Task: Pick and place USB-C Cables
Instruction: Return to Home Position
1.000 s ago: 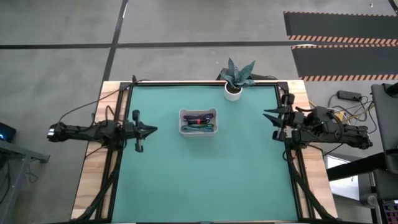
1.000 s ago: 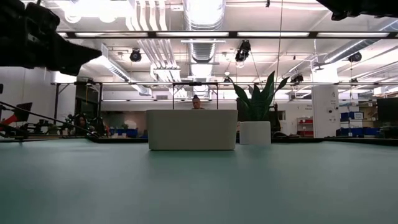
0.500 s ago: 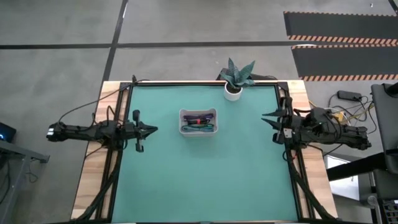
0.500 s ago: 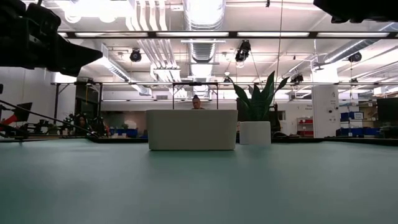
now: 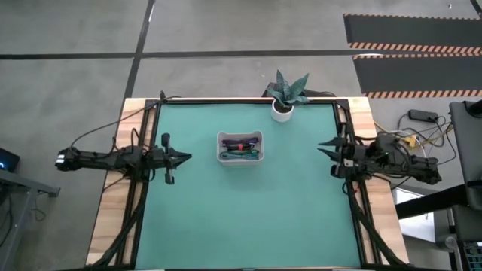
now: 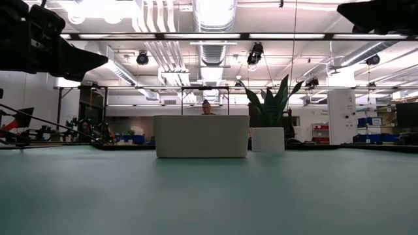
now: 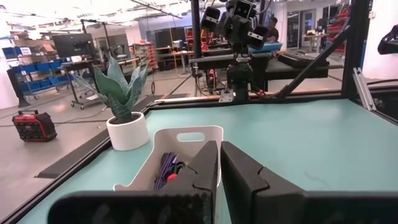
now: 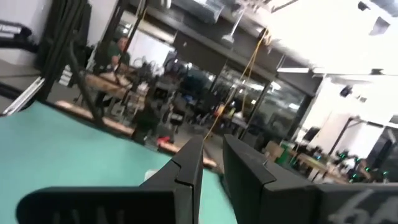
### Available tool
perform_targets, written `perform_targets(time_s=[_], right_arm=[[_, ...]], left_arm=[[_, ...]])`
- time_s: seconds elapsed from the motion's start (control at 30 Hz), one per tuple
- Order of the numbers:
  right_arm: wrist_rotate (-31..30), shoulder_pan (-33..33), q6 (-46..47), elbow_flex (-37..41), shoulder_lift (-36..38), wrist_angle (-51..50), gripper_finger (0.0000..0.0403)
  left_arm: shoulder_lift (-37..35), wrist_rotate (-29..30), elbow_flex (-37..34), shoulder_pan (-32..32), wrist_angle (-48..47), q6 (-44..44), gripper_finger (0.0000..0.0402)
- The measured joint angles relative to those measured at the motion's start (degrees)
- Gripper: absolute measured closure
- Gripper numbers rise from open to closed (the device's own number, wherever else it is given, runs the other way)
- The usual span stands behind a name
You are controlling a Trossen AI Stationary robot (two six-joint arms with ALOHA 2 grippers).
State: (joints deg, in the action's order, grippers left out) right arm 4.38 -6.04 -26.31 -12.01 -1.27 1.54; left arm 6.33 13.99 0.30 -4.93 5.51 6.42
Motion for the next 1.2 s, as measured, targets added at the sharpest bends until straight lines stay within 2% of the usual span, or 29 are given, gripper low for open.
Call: perform_targets(time_s=[0.2,0.57,0.77,0.87,1.2], right_arm=[[2.07,0.02,1.15,0.26,1.23,-1.27,0.0349],[2.26,0.0,0.17,3.75,1.26,-0.75,0.0349],[3.24,0.02,-0.04,8.63,1.26,4.79,0.0349],[2.21,0.02,1.4,11.3,1.26,5.27,0.0349],[1.55,0.11,6.82,11.28,0.7,5.96,0.0349]], left_arm=[[0.28,-0.01,-0.02,0.0,-0.08,0.0,0.0396],[1.08,-0.01,-0.04,-0.01,0.0,0.02,0.0396],[1.52,-0.01,-0.04,-0.01,-0.05,0.02,0.0396],[1.96,-0.01,-0.04,0.0,-0.1,0.02,0.0396],[2.84,-0.01,-0.04,0.0,0.01,0.03,0.0396]])
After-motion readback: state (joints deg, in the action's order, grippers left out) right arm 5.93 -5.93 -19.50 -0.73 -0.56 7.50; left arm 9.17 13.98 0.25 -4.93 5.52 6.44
